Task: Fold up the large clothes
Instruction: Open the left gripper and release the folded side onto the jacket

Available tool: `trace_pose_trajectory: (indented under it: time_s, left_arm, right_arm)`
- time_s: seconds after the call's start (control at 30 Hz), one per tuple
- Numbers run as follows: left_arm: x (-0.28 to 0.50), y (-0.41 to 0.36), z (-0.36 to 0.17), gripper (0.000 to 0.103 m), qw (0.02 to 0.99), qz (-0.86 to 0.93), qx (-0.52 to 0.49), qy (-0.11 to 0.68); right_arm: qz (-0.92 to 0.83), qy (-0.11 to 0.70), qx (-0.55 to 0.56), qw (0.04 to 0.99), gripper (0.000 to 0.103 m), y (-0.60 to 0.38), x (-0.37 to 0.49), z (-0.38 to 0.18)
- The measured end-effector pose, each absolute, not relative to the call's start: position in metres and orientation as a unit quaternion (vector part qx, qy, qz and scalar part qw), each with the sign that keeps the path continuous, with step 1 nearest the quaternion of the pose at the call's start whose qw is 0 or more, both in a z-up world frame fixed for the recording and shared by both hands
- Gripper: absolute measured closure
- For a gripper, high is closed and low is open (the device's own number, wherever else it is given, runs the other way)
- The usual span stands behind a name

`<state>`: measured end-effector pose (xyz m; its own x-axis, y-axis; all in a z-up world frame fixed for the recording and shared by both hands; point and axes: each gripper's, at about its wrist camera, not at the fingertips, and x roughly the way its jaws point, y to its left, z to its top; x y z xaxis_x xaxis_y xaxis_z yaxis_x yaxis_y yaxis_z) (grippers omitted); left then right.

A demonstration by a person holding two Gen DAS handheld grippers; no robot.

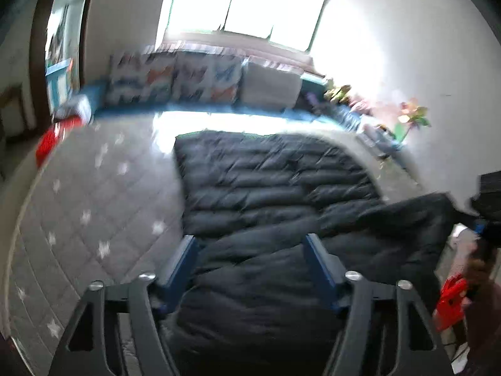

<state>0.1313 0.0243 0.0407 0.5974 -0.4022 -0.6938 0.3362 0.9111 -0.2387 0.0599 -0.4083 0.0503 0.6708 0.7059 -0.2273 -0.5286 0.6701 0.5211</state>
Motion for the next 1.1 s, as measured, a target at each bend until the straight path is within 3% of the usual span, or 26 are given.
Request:
trace_pose_trajectory:
  time_s: [0.07,0.3,0.5,0.77,0.9,1.1]
  left_arm:
    - [0.137,0.024,0.018,0.043,0.877,-0.219,-0.045,0.426]
    - [0.114,-0.001,0.010,0.043,0.893,-0.209,0.027,0.398]
    - [0.096,-0.023,0.012,0.043,0.902,-0.197,0.071,0.379]
    - [0.073,-0.027,0.016,0.043,0.900,-0.212,0.102,0.367]
    - [0.066,-0.029,0.011,0.043,0.890,-0.239,0.103,0.375]
    - [0.069,-0.027,0.035,0.043,0.884,-0.270,0.074,0.376]
  right_arm:
    - [0.333,0.208,0.202,0.897,0.009,-0.409,0.057,0.055]
    - [0.118,0.219,0.057,0.967,0.009,-0.412,0.024,0.069]
    - [0.144,0.195,0.000,0.970,0.009,-0.371,0.017,0.086]
    - [0.151,0.284,-0.063,0.945,0.009,-0.321,0.068,0.032]
    - [0.146,0.333,-0.018,0.932,0.011,-0.352,0.082,-0.005]
    - [0.134,0.346,-0.027,0.928,0.011,-0.354,0.077,-0.005]
